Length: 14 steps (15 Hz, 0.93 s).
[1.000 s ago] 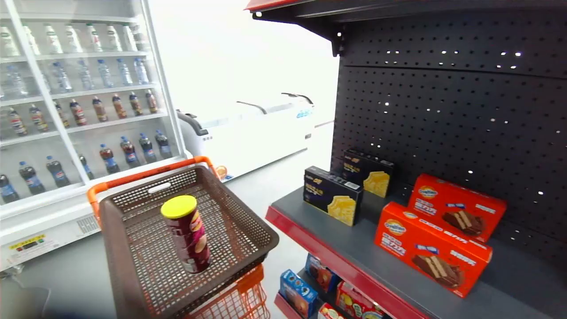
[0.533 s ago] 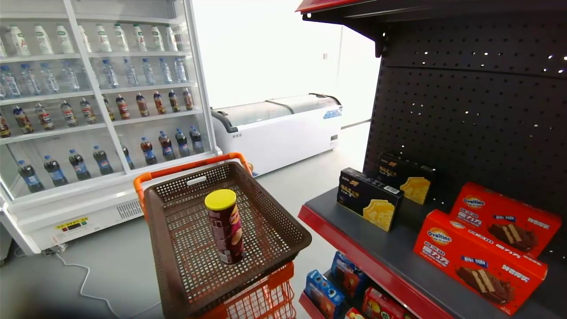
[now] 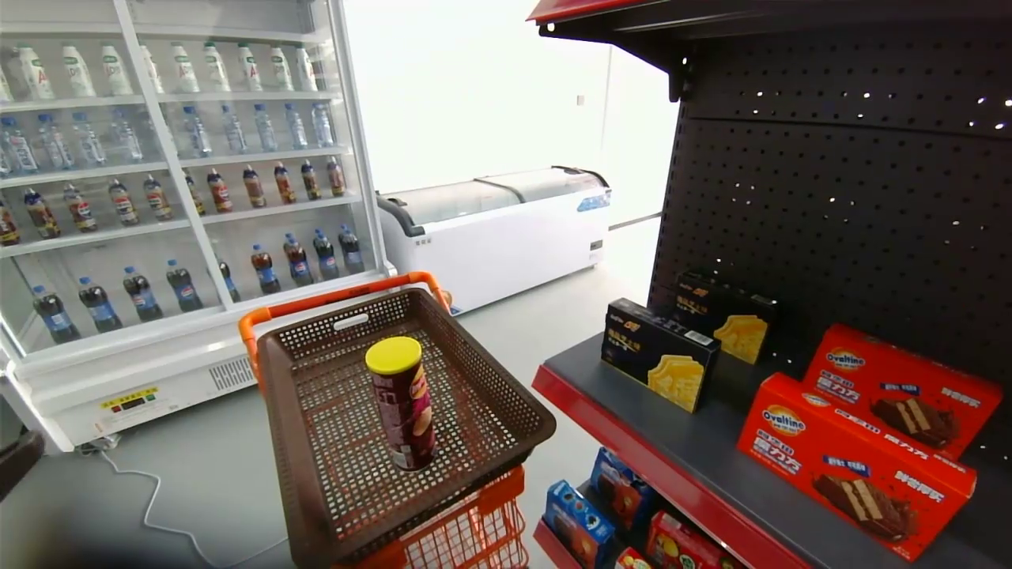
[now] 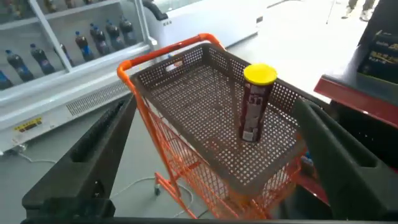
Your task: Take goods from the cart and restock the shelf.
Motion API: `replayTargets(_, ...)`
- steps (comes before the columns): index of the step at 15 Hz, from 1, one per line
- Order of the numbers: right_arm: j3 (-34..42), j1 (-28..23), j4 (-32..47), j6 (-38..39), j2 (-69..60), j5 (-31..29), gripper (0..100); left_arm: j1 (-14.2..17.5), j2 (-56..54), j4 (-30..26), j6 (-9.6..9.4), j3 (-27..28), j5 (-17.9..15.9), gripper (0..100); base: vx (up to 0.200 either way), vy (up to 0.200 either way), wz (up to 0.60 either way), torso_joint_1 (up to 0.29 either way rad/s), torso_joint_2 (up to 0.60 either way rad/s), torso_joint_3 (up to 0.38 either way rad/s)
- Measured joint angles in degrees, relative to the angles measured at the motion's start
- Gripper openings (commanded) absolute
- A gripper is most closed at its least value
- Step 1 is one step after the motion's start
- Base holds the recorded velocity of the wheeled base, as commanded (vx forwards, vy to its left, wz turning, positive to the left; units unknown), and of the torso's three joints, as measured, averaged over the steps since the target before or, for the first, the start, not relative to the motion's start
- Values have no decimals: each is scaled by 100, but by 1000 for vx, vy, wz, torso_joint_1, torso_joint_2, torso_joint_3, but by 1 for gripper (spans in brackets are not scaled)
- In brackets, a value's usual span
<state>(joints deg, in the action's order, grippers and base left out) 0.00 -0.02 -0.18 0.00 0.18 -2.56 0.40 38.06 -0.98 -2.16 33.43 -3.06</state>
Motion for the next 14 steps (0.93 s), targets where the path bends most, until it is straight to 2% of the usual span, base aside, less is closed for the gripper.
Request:
replayTargets(2,0,0,2,0,0,0,100,17,1059,318,9,364,-38,100,0,0,0,0,0,0)
replayTargets(3,0,0,0,0,0,0,100,4,1565,540,2,478,-194,100,0,0,0,0,0,0)
replayTargets(4,0,2,0,0,0,0,100,-45,1979,822,-9,491,-490,100,0,0,0,0,0,0)
replayTargets(6,0,2,2,0,0,0,100,-134,2651,1603,-55,182,-772,100,0,0,0,0,0,0)
replayTargets(10,0,2,0,0,0,0,100,-486,3783,2995,-99,-419,-851,100,0,0,0,0,0,0)
replayTargets(14,0,2,0,0,0,0,100,-770,4876,3960,-77,-564,-848,100,0,0,0,0,0,0)
